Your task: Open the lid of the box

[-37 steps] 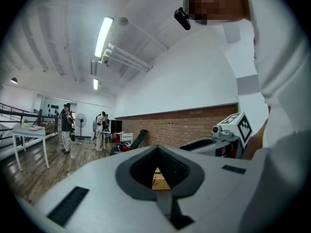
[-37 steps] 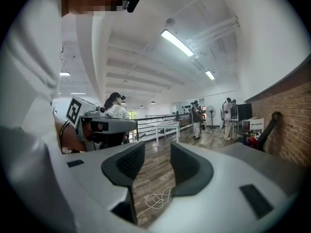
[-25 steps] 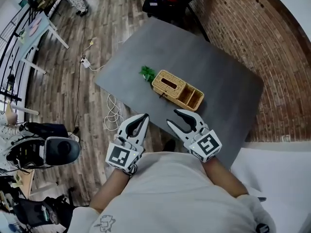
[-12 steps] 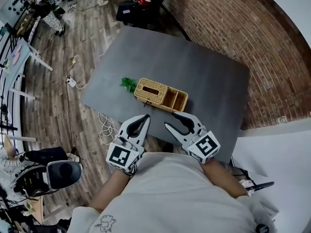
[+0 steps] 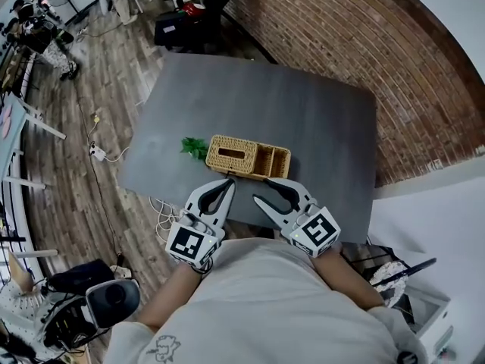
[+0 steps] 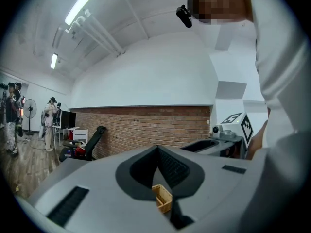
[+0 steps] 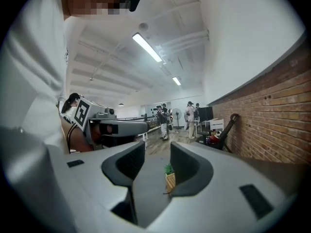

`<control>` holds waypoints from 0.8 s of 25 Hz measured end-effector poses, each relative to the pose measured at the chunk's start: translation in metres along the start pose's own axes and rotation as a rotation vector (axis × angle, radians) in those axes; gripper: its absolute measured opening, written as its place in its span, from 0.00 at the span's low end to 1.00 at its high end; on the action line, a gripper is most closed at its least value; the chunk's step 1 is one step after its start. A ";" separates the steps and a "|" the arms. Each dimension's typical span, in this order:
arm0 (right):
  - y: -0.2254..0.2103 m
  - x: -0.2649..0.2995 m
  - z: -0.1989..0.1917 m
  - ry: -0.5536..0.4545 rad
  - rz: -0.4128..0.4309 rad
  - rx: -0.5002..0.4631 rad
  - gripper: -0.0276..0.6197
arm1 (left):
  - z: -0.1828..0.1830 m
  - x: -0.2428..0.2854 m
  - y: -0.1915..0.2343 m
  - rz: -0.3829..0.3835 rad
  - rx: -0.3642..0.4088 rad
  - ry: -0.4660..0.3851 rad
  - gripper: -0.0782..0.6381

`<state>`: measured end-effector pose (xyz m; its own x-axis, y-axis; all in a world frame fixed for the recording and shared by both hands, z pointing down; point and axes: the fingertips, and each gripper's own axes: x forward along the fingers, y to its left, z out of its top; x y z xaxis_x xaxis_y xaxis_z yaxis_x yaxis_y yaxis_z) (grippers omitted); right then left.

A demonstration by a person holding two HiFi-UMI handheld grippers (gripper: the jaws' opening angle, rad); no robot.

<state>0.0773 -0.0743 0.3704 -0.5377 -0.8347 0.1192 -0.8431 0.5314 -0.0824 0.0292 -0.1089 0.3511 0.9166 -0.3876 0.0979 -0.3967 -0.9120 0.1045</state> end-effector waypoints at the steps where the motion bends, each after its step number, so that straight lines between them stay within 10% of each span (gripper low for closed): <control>1: 0.001 0.007 0.000 0.002 -0.011 0.003 0.31 | 0.001 -0.001 0.008 -0.011 -0.002 0.002 0.12; 20: 0.055 0.134 0.010 0.013 -0.157 0.009 0.31 | 0.008 -0.058 0.122 -0.194 0.008 0.016 0.12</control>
<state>-0.0413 -0.1584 0.3716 -0.3990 -0.9055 0.1443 -0.9169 0.3928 -0.0702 -0.0725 -0.1990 0.3500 0.9749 -0.2024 0.0926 -0.2124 -0.9704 0.1146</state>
